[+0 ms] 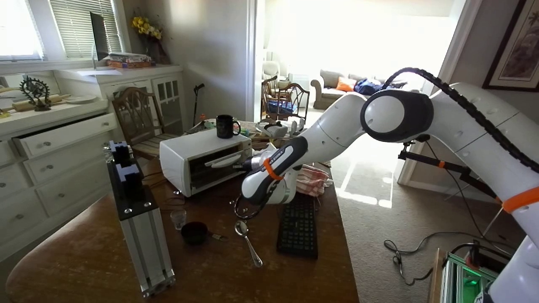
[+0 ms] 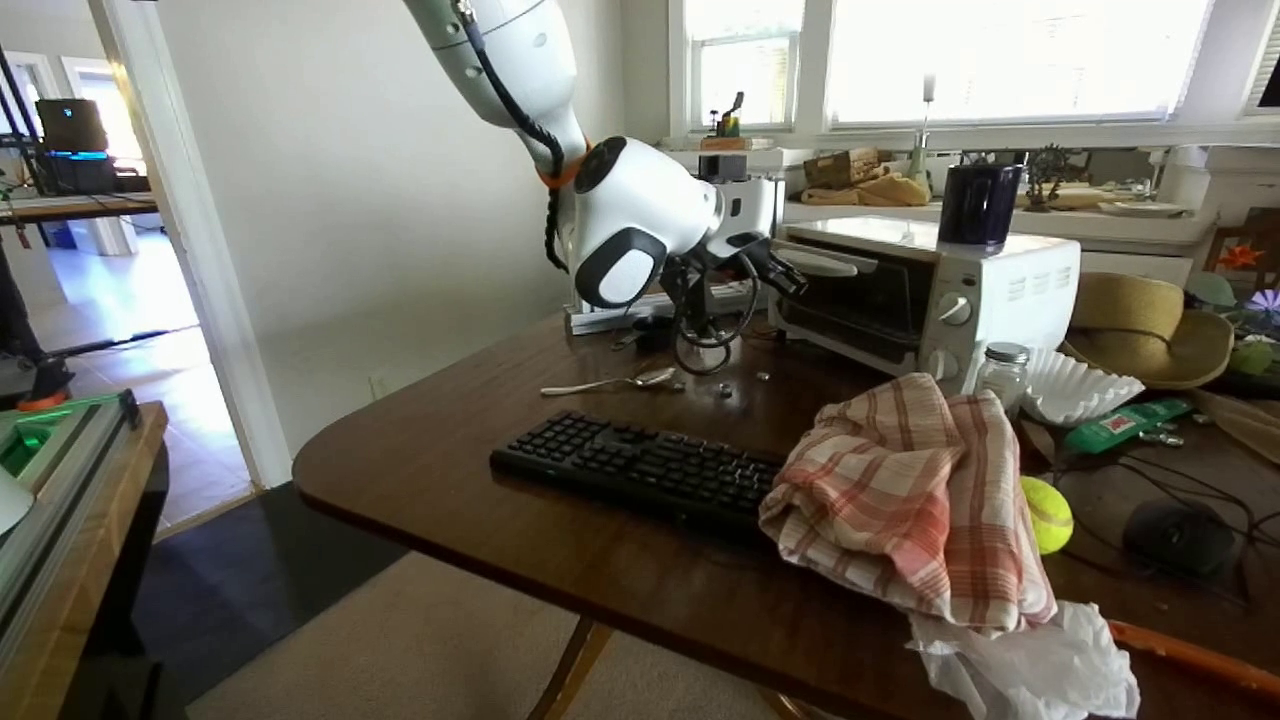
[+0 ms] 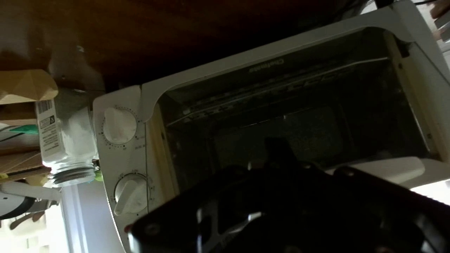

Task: Close the oven

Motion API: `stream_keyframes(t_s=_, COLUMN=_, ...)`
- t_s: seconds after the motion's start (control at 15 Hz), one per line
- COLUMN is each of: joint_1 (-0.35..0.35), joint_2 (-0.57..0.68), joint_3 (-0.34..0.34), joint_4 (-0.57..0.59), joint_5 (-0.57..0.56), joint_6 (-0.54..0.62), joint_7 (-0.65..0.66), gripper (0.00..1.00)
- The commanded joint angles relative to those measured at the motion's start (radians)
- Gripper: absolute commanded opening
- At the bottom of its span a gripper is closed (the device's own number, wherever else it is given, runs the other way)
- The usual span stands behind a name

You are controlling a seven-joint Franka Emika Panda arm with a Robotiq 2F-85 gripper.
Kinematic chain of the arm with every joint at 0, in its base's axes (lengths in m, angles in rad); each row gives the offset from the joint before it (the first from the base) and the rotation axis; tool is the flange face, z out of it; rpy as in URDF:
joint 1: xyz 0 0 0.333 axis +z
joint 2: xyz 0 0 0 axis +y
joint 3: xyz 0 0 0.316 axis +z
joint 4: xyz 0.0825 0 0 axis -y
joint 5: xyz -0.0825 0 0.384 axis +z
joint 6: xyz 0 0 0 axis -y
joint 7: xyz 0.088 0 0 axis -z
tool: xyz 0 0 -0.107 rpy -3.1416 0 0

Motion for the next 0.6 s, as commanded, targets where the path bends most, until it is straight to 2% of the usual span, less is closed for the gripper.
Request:
stream_keyframes(t_s=0.0, joint_1=0.088, joint_2=0.034, joint_3=-0.113, joint_4=0.062, joint_5=-0.028, joint_6=0.017, joint_7=0.141, gripper=0.00)
stream_keyframes(t_s=0.53, joint_1=0.195, joint_2=0.125, joint_3=-0.246, joint_4=0.214, joint_5=0.033, joint_6=-0.002, joint_7=0.183, gripper=0.00)
